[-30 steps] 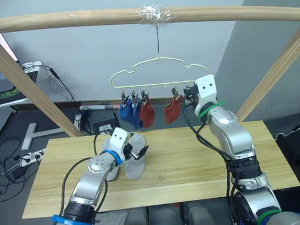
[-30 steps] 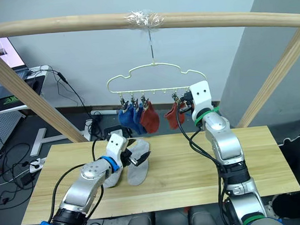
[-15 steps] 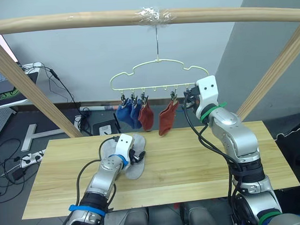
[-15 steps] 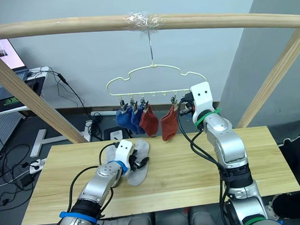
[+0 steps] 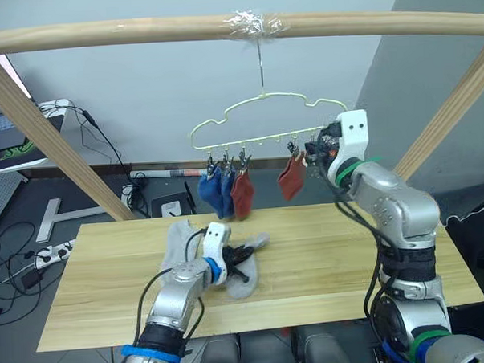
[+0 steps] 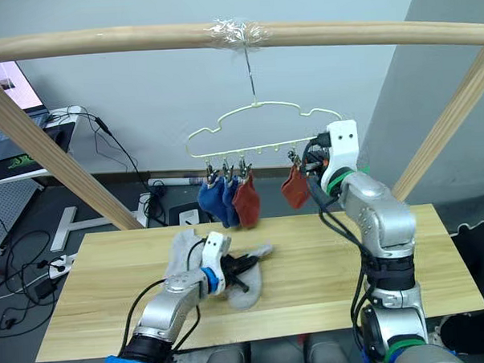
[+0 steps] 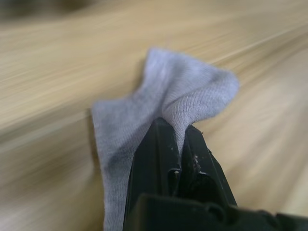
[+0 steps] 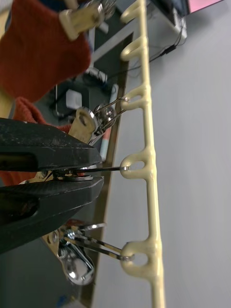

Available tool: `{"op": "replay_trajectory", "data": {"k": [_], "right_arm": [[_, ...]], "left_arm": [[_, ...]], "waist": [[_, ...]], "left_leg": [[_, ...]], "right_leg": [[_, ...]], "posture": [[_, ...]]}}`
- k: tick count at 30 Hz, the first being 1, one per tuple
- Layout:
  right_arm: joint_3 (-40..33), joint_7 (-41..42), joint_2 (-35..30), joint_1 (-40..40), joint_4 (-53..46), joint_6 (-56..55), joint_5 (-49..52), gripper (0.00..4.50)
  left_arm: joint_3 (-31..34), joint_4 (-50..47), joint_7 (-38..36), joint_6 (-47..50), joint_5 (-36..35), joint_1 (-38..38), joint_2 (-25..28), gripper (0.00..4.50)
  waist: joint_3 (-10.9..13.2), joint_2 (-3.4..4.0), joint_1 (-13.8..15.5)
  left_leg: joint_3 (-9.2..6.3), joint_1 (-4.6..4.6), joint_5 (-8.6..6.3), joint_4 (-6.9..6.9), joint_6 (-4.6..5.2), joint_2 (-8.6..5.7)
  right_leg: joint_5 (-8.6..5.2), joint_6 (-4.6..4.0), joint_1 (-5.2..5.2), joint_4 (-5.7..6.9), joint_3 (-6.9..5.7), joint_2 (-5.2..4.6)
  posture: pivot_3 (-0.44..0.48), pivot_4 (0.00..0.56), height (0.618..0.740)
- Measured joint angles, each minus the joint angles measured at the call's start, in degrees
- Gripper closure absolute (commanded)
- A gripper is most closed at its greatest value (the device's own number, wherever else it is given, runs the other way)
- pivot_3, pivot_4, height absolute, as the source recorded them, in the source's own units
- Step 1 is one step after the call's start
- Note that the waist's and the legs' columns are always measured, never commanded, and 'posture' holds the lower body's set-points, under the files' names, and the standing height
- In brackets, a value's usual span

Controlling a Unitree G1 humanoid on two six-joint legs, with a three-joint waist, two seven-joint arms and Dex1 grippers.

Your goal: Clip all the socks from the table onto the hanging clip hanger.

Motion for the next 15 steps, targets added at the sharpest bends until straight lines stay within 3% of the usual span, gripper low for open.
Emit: {"op": "replay_trajectory", "data": {"k": [7,15], "right_arm": [[-17.7,-5.4,4.1,-11.5,0.8,22.2,5.9,4.50],[-23.9,-8.6,6.9,-16.5,1.4,29.6,5.8,4.50]], "left_arm": [[-0.3,-7.9,2.9,-0.5,-3.7,-6.6,-7.7,4.49],[-1.8,-7.0,7.4,-6.9,-1.2,-9.5,-10.7,4.49]], "waist": [[0.0,0.02,-0.1],[0.0,0.03,-0.1]], "left_leg": [[-0.01,0.00,0.00,-0.03,0.01,-0.01],[0.01,-0.05,-0.01,-0.06,0.01,-0.04]], "right_leg": [[0.00,-0.01,0.00,-0.04,-0.01,0.01],[0.00,0.00,-0.04,-0.11,0.01,0.00]], "posture": [[0.110,0.183,0.740],[0.094,0.182,0.740]]}}
